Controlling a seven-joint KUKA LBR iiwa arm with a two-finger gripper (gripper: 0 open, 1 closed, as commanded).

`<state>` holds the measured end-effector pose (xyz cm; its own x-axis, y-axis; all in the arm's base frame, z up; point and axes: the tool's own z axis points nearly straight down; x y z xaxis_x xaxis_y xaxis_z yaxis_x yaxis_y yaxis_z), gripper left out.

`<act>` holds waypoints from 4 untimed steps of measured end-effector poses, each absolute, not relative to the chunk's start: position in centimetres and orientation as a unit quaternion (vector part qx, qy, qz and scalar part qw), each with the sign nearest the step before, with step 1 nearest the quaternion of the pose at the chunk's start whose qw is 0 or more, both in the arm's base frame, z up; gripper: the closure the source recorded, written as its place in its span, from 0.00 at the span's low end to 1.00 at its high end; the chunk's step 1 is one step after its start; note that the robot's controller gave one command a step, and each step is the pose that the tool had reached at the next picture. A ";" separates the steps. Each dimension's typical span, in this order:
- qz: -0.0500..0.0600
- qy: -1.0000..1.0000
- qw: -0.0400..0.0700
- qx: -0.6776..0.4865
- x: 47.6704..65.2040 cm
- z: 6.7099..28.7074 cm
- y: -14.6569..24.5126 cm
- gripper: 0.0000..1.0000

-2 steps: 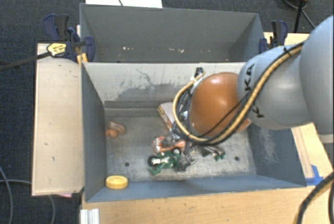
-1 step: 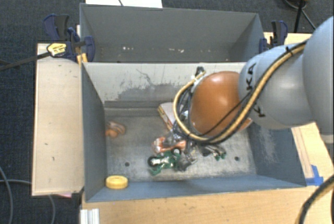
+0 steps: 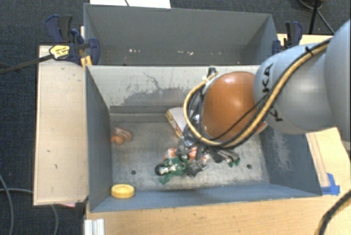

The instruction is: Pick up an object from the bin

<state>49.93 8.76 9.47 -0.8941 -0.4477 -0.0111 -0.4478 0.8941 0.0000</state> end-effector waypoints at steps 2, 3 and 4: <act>0.001 0.974 -0.002 -0.229 49.7 11.4 8.7 1.00; 0.001 0.974 -0.003 -0.229 49.7 13.6 8.7 1.00; 0.001 0.974 -0.001 -0.228 49.8 15.5 8.7 1.00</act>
Offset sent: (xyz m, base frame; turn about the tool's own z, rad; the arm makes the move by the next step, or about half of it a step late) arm 0.0001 0.0000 0.0903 0.0000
